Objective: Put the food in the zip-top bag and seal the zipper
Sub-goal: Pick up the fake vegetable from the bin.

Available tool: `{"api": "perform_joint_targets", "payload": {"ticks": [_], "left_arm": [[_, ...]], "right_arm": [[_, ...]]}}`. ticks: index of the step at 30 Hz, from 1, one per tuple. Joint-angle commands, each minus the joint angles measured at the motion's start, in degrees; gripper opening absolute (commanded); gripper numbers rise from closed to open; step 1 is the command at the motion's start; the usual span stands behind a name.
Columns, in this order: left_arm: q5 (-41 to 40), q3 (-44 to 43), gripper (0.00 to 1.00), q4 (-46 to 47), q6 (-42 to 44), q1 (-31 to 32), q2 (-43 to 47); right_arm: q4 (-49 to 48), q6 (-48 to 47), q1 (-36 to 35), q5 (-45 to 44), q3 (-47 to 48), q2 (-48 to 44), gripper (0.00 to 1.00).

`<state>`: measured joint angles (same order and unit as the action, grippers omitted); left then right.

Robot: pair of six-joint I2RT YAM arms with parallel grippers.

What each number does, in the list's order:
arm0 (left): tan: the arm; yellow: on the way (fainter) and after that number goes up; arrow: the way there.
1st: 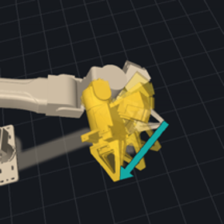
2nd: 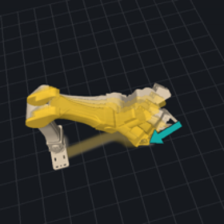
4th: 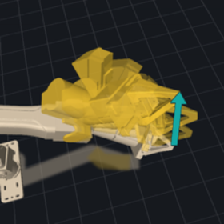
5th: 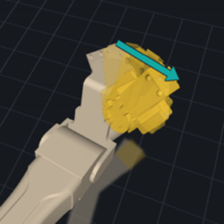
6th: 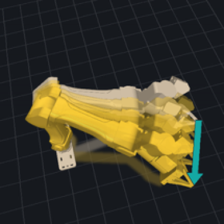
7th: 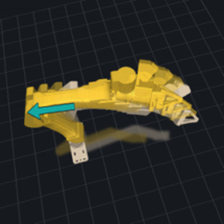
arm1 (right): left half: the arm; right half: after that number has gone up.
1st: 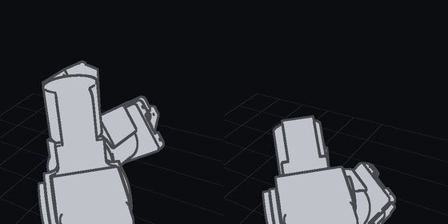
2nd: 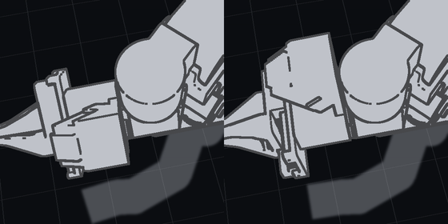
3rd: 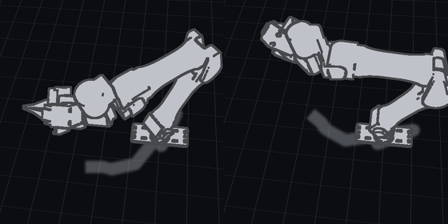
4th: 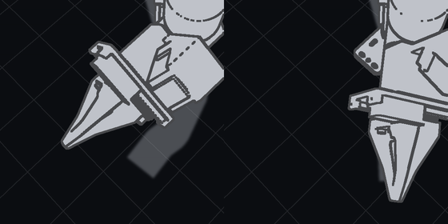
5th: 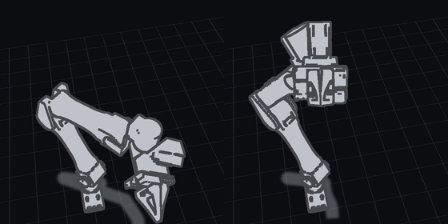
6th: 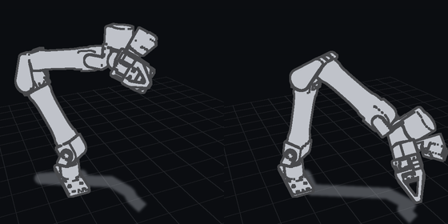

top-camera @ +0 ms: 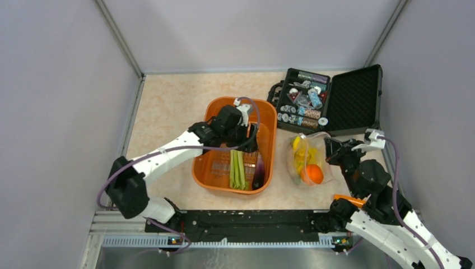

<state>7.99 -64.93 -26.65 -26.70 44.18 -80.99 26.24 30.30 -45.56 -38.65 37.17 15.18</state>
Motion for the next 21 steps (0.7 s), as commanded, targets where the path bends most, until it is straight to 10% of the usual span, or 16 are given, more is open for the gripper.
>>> {"api": "perform_joint_targets", "payload": {"ticks": [1,21], "left_arm": [[5.9,0.4,0.67,3.2,-1.5,1.3,-4.6],[-5.7,5.0,0.68,5.2,-4.2,7.7,-19.8]], "right_arm": [[-1.9,0.7,0.3,0.2,1.6,0.5,0.0],[-2.9,0.8,0.4,1.9,1.9,1.5,0.0]]}}
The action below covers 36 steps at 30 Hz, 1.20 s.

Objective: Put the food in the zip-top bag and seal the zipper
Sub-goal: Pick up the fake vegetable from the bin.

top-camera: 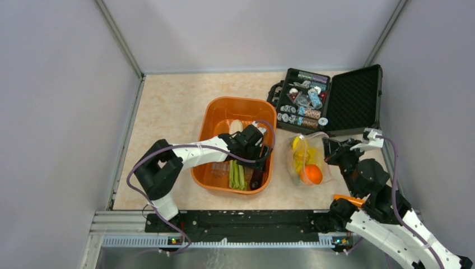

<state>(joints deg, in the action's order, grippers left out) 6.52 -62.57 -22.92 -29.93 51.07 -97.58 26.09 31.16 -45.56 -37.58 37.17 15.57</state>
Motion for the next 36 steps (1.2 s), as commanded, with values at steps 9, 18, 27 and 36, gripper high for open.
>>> {"api": "perform_joint_targets", "payload": {"ticks": [9,18,27,36], "left_arm": [[-8.2,4.3,0.22,1.8,-1.6,2.3,-3.8],[-12.9,1.4,0.11,-1.6,0.2,2.3,7.3],[-15.2,-0.5,0.08,-2.7,3.3,0.8,13.9],[-18.0,-0.1,0.05,-2.7,5.4,-1.1,23.3]], "right_arm": [[-3.4,0.4,0.3,1.6,1.8,2.2,0.0],[-2.8,0.6,0.3,1.4,1.9,2.2,0.0],[-2.5,1.1,0.3,1.7,1.6,2.1,0.0],[-2.9,1.0,0.4,1.7,1.2,2.1,0.0]]}}
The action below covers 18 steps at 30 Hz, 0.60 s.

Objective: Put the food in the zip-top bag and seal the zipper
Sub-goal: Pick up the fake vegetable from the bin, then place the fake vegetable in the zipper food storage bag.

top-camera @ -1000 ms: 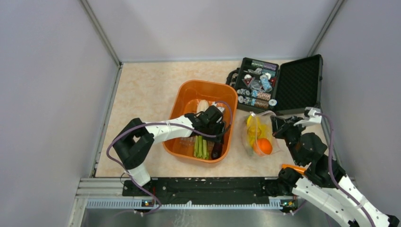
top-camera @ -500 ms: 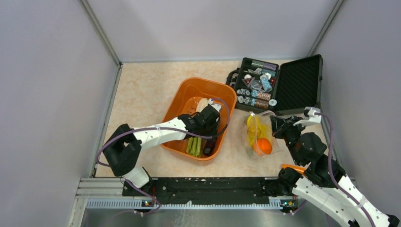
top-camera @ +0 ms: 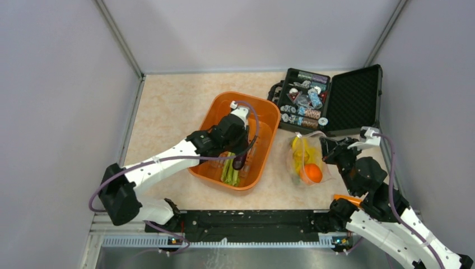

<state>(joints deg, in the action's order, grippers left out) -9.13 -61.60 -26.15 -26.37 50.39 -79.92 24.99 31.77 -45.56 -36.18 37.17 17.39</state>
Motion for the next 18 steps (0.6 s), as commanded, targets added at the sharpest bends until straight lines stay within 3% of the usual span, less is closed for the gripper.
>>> {"api": "perform_joint_targets", "payload": {"ticks": [1,7,14,18], "left_arm": [[-2.4,-1.1,0.05,0.6,2.1,-0.4,6.9],[4.5,0.5,0.06,8.7,4.1,-0.5,15.3],[27.9,2.5,0.08,25.3,5.0,-0.4,18.5],[36.7,4.2,0.1,38.4,1.4,-0.2,16.2]], "right_arm": [[-2.5,0.1,0.4,0.8,1.0,0.3,0.0],[-8.1,-2.8,0.4,9.2,1.6,3.9,0.0],[-12.1,-2.6,0.3,16.4,3.8,11.1,0.0],[-15.3,-0.7,0.3,18.0,3.0,12.5,0.0]]}}
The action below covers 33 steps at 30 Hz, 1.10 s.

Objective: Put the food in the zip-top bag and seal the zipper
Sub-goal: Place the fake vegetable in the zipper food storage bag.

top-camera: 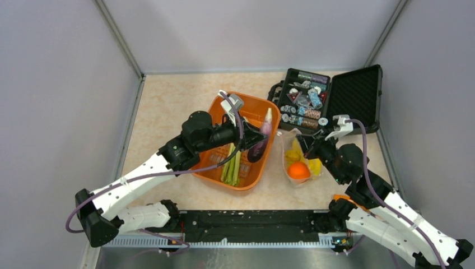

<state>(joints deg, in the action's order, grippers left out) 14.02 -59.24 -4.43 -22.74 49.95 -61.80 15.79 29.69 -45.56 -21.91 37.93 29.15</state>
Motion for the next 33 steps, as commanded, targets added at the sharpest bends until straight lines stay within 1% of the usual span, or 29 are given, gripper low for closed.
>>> {"api": "perform_joint_targets", "payload": {"ticks": [1,4,6,8,11,16,20,22,24,28,29,30,31,33], "left_arm": [[14.1,2.5,0.09,20.0,-2.7,0.6,-2.3],[14.6,6.4,0.09,35.1,-2.4,2.1,-3.1],[12.7,9.3,0.08,45.0,-0.6,3.6,-3.9],[10.8,10.2,0.09,51.1,1.4,5.1,-5.2],[10.3,9.0,0.11,53.5,2.4,6.3,-7.8],[5.1,11.0,0.1,62.1,4.1,8.1,-11.6],[-0.1,12.2,0.11,61.9,9.0,8.7,-14.7],[-2.3,13.4,0.11,64.3,10.1,8.8,-16.2],[-4.4,14.5,0.14,65.8,10.5,9.3,-17.4],[-5.5,15.5,0.24,67.2,11.0,10.6,-19.4],[-5.4,15.2,0.32,66.4,11.7,11.1,-19.6],[-5.7,15.0,0.43,65.0,12.6,11.7,-19.5],[-6.0,14.5,0.49,63.3,13.8,12.1,-19.3],[-6.6,13.6,0.59,59.6,16.2,12.8,-18.5]], "right_arm": [[-7.0,1.9,0.4,4.1,2.1,0.8,0.0],[-9.1,3.7,0.4,5.1,2.0,0.9,0.0],[-10.1,4.9,0.3,5.3,2.1,0.9,0.0],[-11.1,6.2,0.3,4.9,2.2,0.9,0.0],[-12.1,8.1,0.3,4.1,2.2,0.6,0.0],[-13.5,12.4,0.4,3.5,1.7,0.3,0.0],[-14.4,17.6,0.3,1.8,1.0,-0.7,0.0],[-14.5,19.1,0.3,0.9,0.9,-1.2,0.0],[-14.2,20.3,0.3,0.1,1.0,-1.7,0.0],[-14.1,21.2,0.4,-1.4,1.1,-2.3,0.0],[-13.7,21.2,0.3,-1.5,1.3,-2.2,0.0],[-13.4,21.4,0.4,-1.6,1.4,-2.2,0.0],[-13.2,21.5,0.4,-1.8,1.5,-2.2,0.0],[-13.0,21.6,0.4,-2.0,1.4,-2.3,0.0]]}}
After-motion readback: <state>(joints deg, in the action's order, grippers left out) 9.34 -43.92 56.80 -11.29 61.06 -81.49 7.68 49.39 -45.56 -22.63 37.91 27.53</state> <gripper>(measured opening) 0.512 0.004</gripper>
